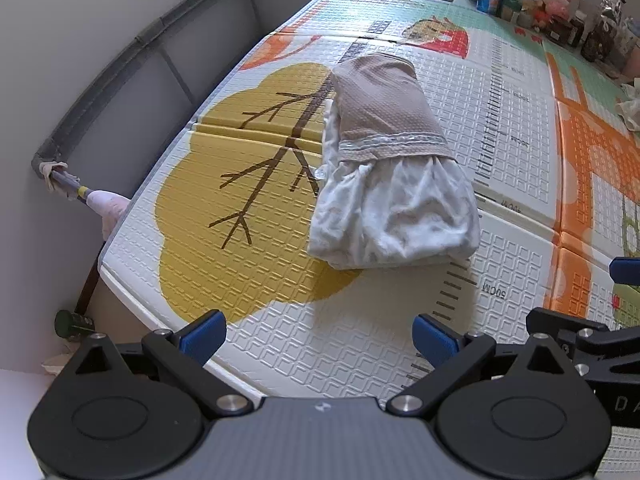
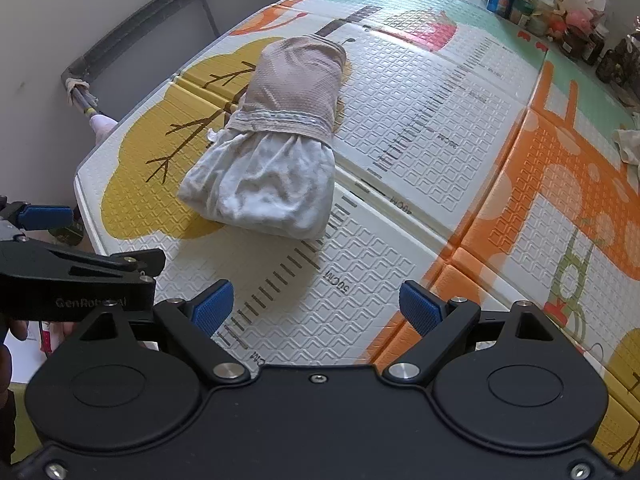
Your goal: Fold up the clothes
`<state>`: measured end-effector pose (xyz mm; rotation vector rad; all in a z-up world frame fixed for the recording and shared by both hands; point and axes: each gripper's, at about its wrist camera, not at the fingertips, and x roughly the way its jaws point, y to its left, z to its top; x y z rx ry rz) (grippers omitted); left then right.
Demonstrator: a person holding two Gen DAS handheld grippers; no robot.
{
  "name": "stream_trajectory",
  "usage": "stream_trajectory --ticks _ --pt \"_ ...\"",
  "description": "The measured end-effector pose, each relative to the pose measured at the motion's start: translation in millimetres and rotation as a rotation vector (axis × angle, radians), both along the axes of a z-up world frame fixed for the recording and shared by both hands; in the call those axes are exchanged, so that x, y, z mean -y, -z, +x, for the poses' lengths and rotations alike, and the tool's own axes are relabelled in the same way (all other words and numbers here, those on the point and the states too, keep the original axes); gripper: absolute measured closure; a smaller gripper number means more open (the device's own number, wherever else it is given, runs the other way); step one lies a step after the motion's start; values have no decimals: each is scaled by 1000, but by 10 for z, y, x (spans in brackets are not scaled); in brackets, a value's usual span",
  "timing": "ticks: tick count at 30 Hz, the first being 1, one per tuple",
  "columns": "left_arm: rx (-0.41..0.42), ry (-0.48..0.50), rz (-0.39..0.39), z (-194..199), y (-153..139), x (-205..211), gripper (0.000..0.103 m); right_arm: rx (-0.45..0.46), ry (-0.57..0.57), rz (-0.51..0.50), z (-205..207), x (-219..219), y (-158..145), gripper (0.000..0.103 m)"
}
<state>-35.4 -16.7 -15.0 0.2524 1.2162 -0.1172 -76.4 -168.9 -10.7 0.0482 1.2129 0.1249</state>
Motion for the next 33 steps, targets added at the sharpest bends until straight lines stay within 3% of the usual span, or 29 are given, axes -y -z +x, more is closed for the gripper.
stream_trajectory --ticks 33 --pt "-15 -10 -10 280 -92 114 2 23 31 -8 307 132 -121 13"
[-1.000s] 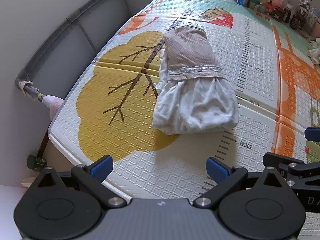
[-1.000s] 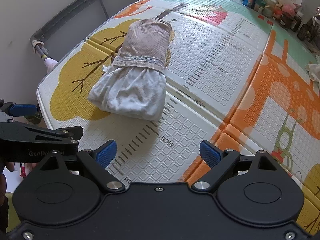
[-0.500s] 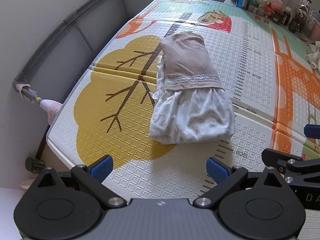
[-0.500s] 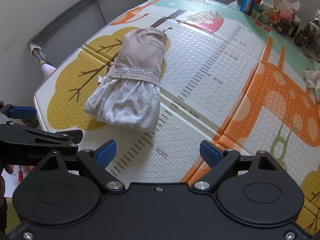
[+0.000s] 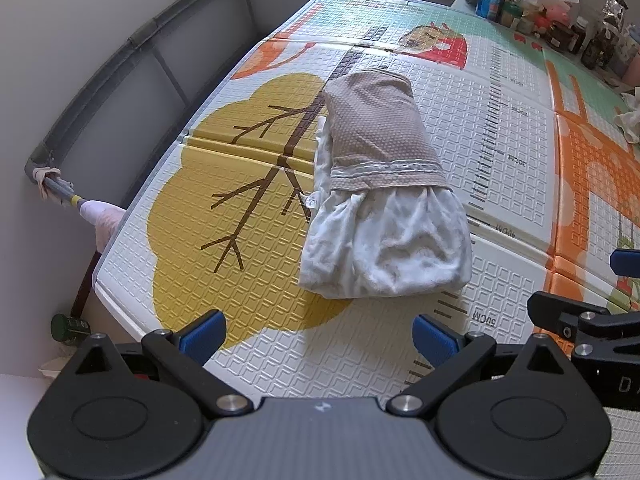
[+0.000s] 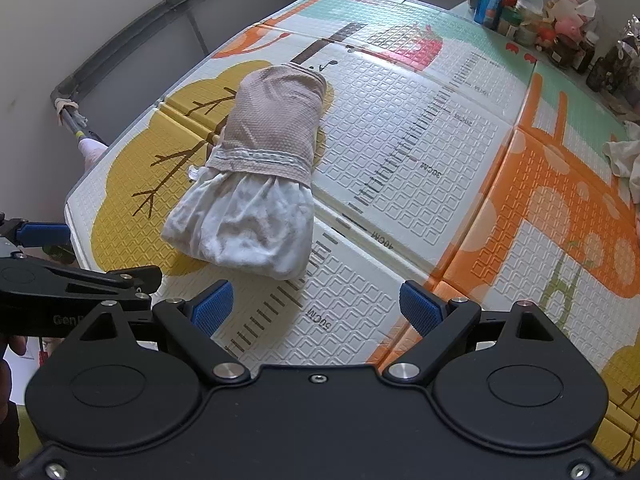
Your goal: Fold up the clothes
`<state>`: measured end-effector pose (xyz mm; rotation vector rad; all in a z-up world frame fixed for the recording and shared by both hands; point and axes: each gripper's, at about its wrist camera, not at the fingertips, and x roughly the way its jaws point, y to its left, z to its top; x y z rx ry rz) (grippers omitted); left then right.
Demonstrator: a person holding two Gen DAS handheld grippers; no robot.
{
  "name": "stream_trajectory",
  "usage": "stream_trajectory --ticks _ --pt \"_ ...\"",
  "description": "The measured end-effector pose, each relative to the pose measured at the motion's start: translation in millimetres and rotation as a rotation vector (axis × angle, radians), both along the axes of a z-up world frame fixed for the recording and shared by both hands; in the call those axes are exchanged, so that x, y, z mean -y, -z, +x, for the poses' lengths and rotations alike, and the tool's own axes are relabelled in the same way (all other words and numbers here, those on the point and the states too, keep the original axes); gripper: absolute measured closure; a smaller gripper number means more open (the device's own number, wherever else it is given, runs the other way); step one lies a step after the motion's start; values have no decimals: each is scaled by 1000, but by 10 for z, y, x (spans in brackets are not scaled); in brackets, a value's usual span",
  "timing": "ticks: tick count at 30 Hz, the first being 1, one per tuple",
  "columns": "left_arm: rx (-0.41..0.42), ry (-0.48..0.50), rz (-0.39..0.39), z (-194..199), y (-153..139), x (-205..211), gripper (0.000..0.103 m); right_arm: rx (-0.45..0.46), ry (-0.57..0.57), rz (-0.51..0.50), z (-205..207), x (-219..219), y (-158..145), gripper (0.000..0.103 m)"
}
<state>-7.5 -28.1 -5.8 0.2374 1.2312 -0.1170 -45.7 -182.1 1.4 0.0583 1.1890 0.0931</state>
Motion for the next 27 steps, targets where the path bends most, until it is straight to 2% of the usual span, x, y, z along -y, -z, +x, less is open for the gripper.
stream_trajectory --ticks 27 --pt "0 -7 2 35 2 5 2 0 6 10 13 28 14 13"
